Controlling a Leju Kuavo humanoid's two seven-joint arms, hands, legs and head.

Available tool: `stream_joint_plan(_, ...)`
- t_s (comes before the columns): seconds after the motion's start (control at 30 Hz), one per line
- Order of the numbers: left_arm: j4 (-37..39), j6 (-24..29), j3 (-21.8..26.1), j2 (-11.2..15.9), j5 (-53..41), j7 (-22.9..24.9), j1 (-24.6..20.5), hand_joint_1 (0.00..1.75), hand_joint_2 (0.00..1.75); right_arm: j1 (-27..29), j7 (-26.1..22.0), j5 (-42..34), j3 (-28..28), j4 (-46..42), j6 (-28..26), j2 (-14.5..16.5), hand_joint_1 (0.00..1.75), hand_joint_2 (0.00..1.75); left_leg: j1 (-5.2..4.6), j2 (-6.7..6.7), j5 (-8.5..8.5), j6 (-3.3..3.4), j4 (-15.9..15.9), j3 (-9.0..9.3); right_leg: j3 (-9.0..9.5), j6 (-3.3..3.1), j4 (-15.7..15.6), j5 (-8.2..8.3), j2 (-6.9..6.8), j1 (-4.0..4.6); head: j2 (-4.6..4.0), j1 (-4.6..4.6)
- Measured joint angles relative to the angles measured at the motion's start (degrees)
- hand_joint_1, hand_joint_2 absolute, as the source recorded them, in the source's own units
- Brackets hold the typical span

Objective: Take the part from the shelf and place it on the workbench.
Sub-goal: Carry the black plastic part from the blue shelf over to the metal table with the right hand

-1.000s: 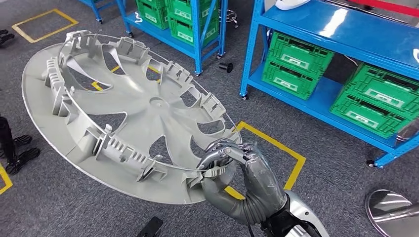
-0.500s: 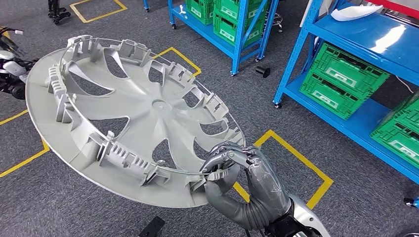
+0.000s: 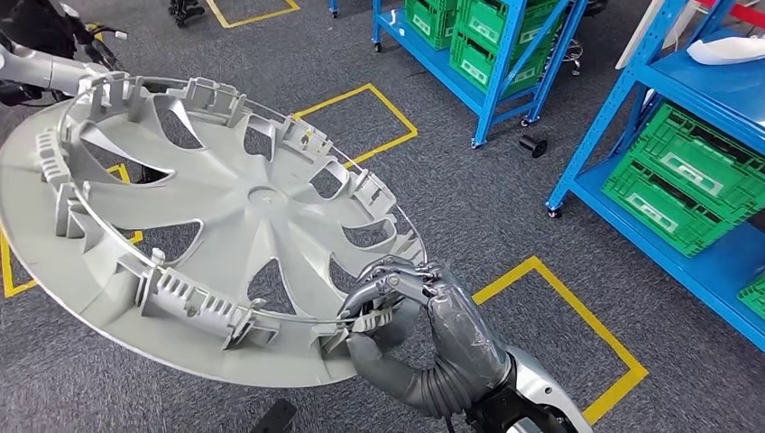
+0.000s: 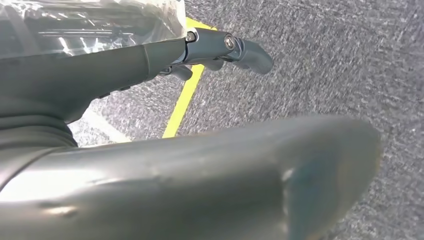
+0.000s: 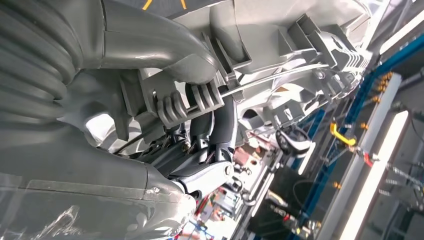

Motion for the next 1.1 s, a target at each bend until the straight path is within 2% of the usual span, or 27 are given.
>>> stream_joint_plan(0.07,-0.02,0.06,0.01,0.05,0.06,-0.01,0.12,0.00,1.75,-0.14,0.01,-0.08,0.02,0.00,0.01,0.03,1.75,1.75,-0.08,-1.01,0.12,1.01,-0.05,-0.14,0.08,0.52,-0.06,-0.15,-0.59,0.03,0.00,0.13)
stream_joint_plan(0.1,-0.02,0.10,0.02,0.09,0.10,-0.04,0.18,0.00,1.75,-0.20,0.01,-0.12,0.01,-0.01,0.01,0.03,1.75,1.75,-0.03,-1.52,0.17,1.34,-0.11,-0.19,0.05,0.78,0.14,-0.52,-0.15,-0.09,0.00,0.22)
stream_joint_plan(0.13,-0.02,0.13,0.03,0.12,0.14,-0.08,0.17,0.00,1.75,-0.24,0.01,-0.14,-0.01,-0.02,0.00,0.03,1.75,1.75,0.06,-2.06,0.23,1.71,-0.18,-0.20,-0.44,0.96,1.30,-1.44,0.98,-0.21,0.00,0.35)
stream_joint_plan(0.17,-0.02,0.15,0.05,0.14,0.16,-0.10,0.10,0.00,1.75,-0.26,0.01,-0.15,-0.03,-0.02,-0.01,0.02,1.75,1.75,0.14,-2.60,0.28,2.03,-0.23,-0.17,-1.54,1.05,3.64,-2.87,2.49,-0.30,0.00,0.57)
stream_joint_plan(0.2,-0.03,0.16,0.06,0.13,0.17,-0.15,0.01,0.00,1.75,-0.26,0.01,-0.20,-0.03,-0.01,-0.03,0.01,1.75,1.75,0.12,-3.17,0.29,2.28,-0.23,-0.20,-3.25,1.00,7.15,-4.55,4.08,-0.34,0.00,0.86)
stream_joint_plan(0.23,-0.03,0.17,0.07,0.12,0.21,-0.19,-0.08,0.00,1.75,-0.22,0.01,-0.28,-0.03,0.01,-0.05,-0.01,1.75,1.75,0.04,-3.79,0.28,2.48,-0.22,-0.21,-5.40,0.89,11.25,-6.16,5.07,-0.30,0.00,1.12)
stream_joint_plan(0.27,-0.04,0.17,0.07,0.11,0.28,-0.22,-0.14,0.00,1.75,-0.19,0.02,-0.41,-0.02,0.05,-0.07,-0.04,1.75,1.75,-0.10,-4.48,0.27,2.57,-0.21,-0.20,-7.35,0.77,14.65,-7.05,5.48,-0.23,0.00,1.29)
stream_joint_plan(0.3,-0.04,0.18,0.09,0.11,0.40,-0.25,-0.16,0.00,1.75,-0.17,0.01,-0.59,-0.03,0.12,-0.10,-0.07,1.75,1.75,-0.25,-5.24,0.26,2.62,-0.19,-0.18,-8.62,0.58,16.41,-6.89,5.64,-0.15,0.00,1.39)
stream_joint_plan(0.33,-0.05,0.21,0.11,0.12,0.53,-0.27,-0.18,0.00,1.75,-0.16,0.01,-0.74,-0.04,0.19,-0.12,-0.09,1.75,1.75,-0.40,-6.04,0.25,2.64,-0.18,-0.12,-8.87,0.31,15.96,-5.59,5.77,-0.04,0.00,1.43)
stream_joint_plan(0.37,-0.07,0.23,0.14,0.13,0.62,-0.29,-0.21,0.00,1.75,-0.17,0.01,-0.86,-0.05,0.25,-0.14,-0.10,1.75,1.75,-0.54,-6.88,0.25,2.65,-0.17,-0.02,-8.09,-0.06,13.39,-3.40,6.09,0.09,0.00,1.45)
stream_joint_plan(0.4,-0.13,0.26,0.16,0.10,0.68,-0.31,-0.24,0.00,1.75,-0.19,0.00,-0.94,-0.09,0.28,-0.15,-0.10,1.75,1.75,-0.56,-7.68,0.25,2.64,-0.18,0.05,-6.61,-0.58,9.37,-0.86,6.99,0.26,0.00,1.48)
stream_joint_plan(0.43,-0.22,0.29,0.17,0.04,0.71,-0.33,-0.32,0.00,1.75,-0.20,-0.01,-0.98,-0.11,0.29,-0.16,-0.11,1.75,1.75,-0.61,-8.39,0.30,2.57,-0.18,0.03,-5.11,-1.12,5.71,1.02,8.19,0.33,0.00,1.38)
stream_joint_plan(0.47,-0.32,0.29,0.19,-0.03,0.74,-0.35,-0.41,0.00,1.75,-0.24,-0.03,-1.03,-0.14,0.29,-0.18,-0.13,1.75,1.75,-0.48,-9.01,0.37,2.45,-0.19,-0.10,-3.95,-1.55,2.88,2.17,9.18,0.47,0.00,1.35)
stream_joint_plan(0.5,-0.42,0.25,0.20,-0.10,0.77,-0.35,-0.47,0.00,1.75,-0.28,-0.05,-1.08,-0.17,0.32,-0.19,-0.14,1.75,1.75,-0.27,-9.54,0.46,2.25,-0.21,-0.31,-3.30,-1.89,1.26,2.53,9.87,0.61,0.00,1.42)
stream_joint_plan(0.57,-0.53,0.15,0.21,-0.21,0.85,-0.35,-0.45,0.00,1.75,-0.36,-0.07,-1.23,-0.22,0.34,-0.21,-0.15,1.75,1.75,0.04,-10.62,0.71,1.68,-0.40,-0.65,-2.85,-2.09,0.25,2.38,9.28,0.80,0.00,1.70)
stream_joint_plan(0.6,-0.56,0.10,0.20,-0.22,0.89,-0.34,-0.33,0.00,1.75,-0.37,-0.08,-1.28,-0.26,0.38,-0.22,-0.14,1.75,1.75,0.00,-10.47,0.63,1.41,-0.34,-0.76,-2.45,-1.98,-0.38,2.49,8.59,0.68,0.00,1.82)
stream_joint_plan(0.67,-0.61,0.07,0.21,-0.22,0.94,-0.32,-0.27,0.00,1.75,-0.37,-0.12,-1.40,-0.39,0.46,-0.26,-0.11,1.75,1.75,-0.26,-8.21,-0.71,0.80,1.55,-1.57,-1.35,-1.73,-1.74,2.82,7.16,0.29,0.00,1.54)
stream_joint_plan(0.73,-0.64,0.03,0.21,-0.20,0.92,-0.32,-0.51,0.00,1.75,-0.34,-0.20,-1.49,-0.49,0.57,-0.37,-0.12,1.75,1.75,-0.06,-4.95,-3.83,0.02,7.79,-4.42,-0.55,-1.68,-2.23,2.72,5.59,0.13,0.00,1.17)
stream_joint_plan(0.77,-0.65,0.02,0.22,-0.20,0.92,-0.32,-0.62,0.00,1.75,-0.32,-0.24,-1.53,-0.51,0.64,-0.41,-0.13,1.75,1.75,0.23,-4.10,-5.20,-0.43,11.40,-6.17,-0.35,-1.64,-2.20,2.56,4.73,0.06,0.00,1.11)
stream_joint_plan(0.8,-0.65,0.00,0.22,-0.19,0.91,-0.30,-0.65,0.00,1.75,-0.29,-0.27,-1.60,-0.50,0.73,-0.43,-0.13,1.75,1.75,0.54,-3.63,-5.88,-0.83,13.98,-7.47,-0.20,-1.51,-2.12,2.35,3.91,-0.04,0.00,1.06)
stream_joint_plan(0.83,-0.64,-0.02,0.22,-0.18,0.91,-0.28,-0.61,0.00,1.75,-0.27,-0.28,-1.68,-0.49,0.81,-0.42,-0.13,1.75,1.75,0.83,-3.42,-5.49,-1.18,14.50,-7.80,-0.08,-1.29,-1.99,2.12,3.17,-0.20,0.00,1.03)
stream_joint_plan(0.87,-0.64,-0.05,0.22,-0.16,0.92,-0.27,-0.56,0.00,1.75,-0.25,-0.32,-1.76,-0.49,0.87,-0.41,-0.13,1.75,1.75,1.10,-3.17,-4.16,-1.53,12.95,-7.10,0.03,-1.00,-1.78,1.82,2.45,-0.41,0.00,0.98)
stream_joint_plan(0.93,-0.65,-0.22,0.22,-0.18,0.94,-0.20,-0.60,0.00,1.75,-0.28,-0.44,-1.88,-0.50,0.93,-0.40,-0.13,1.75,1.75,1.33,-1.48,-0.69,-2.22,5.91,-3.52,0.26,-0.19,-1.03,0.95,1.14,-0.76,0.00,0.82)
stream_joint_plan(0.97,-0.69,-0.34,0.22,-0.23,0.97,-0.15,-0.69,0.00,1.75,-0.33,-0.51,-1.92,-0.52,0.94,-0.39,-0.12,1.75,1.75,1.27,-0.68,0.33,-2.12,2.90,-1.95,0.29,0.27,-0.52,0.46,0.58,-0.74,0.00,0.66)
stream_joint_plan(1.0,-0.72,-0.48,0.23,-0.28,0.98,-0.09,-0.79,0.00,1.75,-0.39,-0.59,-1.95,-0.56,0.94,-0.39,-0.12,1.75,1.75,1.15,-0.14,0.69,-1.70,1.11,-1.04,0.30,0.66,-0.14,0.08,0.11,-0.62,0.00,0.60)
stream_joint_plan(1.03,-0.75,-0.58,0.24,-0.33,1.00,-0.02,-0.85,0.00,1.75,-0.45,-0.65,-1.98,-0.58,0.95,-0.34,-0.12,1.75,1.75,0.95,-0.10,0.39,-1.08,0.68,-0.88,0.30,0.95,0.03,-0.14,-0.28,-0.45,0.00,0.66)
stream_joint_plan(1.1,-0.76,-0.71,0.25,-0.25,1.04,0.08,-0.84,0.00,1.75,-0.69,-0.80,-2.17,-0.61,1.02,0.00,-0.13,1.75,1.75,0.88,-1.38,0.39,0.27,0.71,-1.12,0.41,1.25,0.02,-0.36,-1.04,-0.46,0.00,0.99)
